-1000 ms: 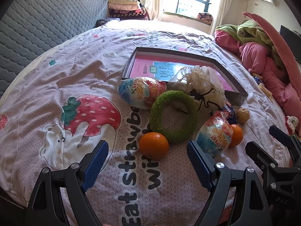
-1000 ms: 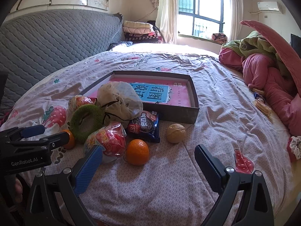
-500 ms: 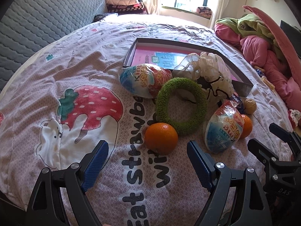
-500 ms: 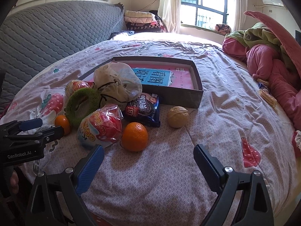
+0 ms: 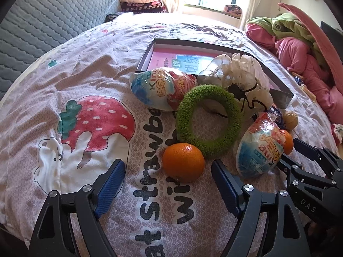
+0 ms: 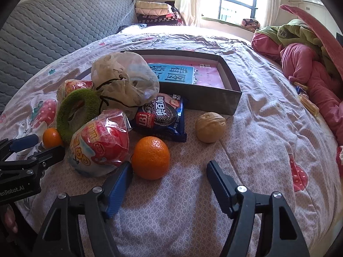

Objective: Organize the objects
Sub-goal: 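Close the left gripper on one orange while the right gripper closes on another orange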

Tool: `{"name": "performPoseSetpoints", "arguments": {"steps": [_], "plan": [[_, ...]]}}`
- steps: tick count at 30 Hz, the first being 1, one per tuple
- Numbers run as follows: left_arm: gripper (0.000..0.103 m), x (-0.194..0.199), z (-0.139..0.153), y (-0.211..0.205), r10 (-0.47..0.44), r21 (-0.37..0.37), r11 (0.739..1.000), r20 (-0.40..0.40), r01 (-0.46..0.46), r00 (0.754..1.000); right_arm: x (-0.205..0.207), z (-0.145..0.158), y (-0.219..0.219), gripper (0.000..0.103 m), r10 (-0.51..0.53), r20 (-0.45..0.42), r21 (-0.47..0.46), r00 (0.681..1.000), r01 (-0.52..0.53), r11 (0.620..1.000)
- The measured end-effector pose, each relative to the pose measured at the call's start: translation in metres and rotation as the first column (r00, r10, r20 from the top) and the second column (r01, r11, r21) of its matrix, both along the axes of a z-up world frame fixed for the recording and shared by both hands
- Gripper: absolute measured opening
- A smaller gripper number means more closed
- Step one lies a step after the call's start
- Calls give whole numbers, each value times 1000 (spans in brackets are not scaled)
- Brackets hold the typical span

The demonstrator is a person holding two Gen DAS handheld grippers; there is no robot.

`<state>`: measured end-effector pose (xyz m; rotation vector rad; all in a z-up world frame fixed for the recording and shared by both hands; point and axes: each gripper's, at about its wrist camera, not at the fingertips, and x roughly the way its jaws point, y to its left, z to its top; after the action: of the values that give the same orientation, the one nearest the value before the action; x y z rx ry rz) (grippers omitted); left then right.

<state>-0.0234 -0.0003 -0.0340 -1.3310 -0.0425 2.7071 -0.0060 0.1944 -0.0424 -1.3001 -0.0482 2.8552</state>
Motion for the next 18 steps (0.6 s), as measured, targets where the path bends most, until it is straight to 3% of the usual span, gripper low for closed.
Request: {"name": "performPoseSetpoints", "arguments": {"steps": [2, 10, 18], "plan": [[69, -1, 1, 0, 1, 6, 1000, -2, -1, 1000, -2, 0, -2, 58, 4, 3, -11, 1000, -4, 1000], [40, -3, -2, 8, -42, 28, 999, 15, 41, 999, -4, -1, -6, 41, 22, -7, -25, 1000, -22, 999], [38, -5, -1, 4, -51, 72, 996, 15, 49, 999, -4, 1, -4, 37, 36, -17, -55, 999, -36, 998]]}}
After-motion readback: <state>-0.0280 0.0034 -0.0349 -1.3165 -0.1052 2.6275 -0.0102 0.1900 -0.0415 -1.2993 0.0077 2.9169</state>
